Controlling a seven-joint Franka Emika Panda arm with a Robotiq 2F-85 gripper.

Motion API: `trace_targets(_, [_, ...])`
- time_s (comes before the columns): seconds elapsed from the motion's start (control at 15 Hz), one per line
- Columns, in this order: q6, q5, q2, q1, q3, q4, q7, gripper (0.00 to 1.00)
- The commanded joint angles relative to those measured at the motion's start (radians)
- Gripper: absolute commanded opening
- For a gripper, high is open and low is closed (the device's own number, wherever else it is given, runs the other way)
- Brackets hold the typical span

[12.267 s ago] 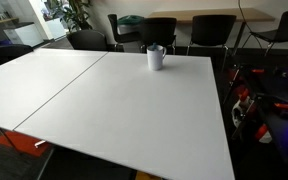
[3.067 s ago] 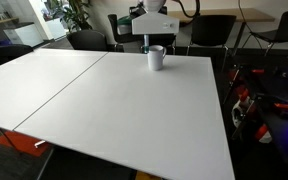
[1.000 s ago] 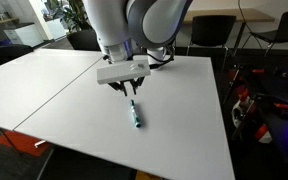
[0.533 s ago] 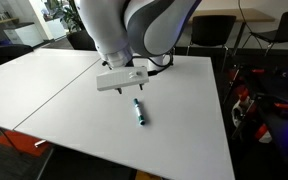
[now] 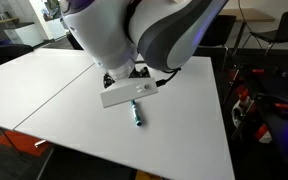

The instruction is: Take the marker out of the mug and put it on the table

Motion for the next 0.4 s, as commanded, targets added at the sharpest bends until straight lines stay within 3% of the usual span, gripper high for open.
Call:
trace_targets(0.0, [-0.007,-0.025,-0.002,-0.010,0.016,0.004,0.013,1.00])
trace_targets(0.33, [-0.007,-0.039,-0.009,-0.009,0.016,-0.001,0.023,1.00])
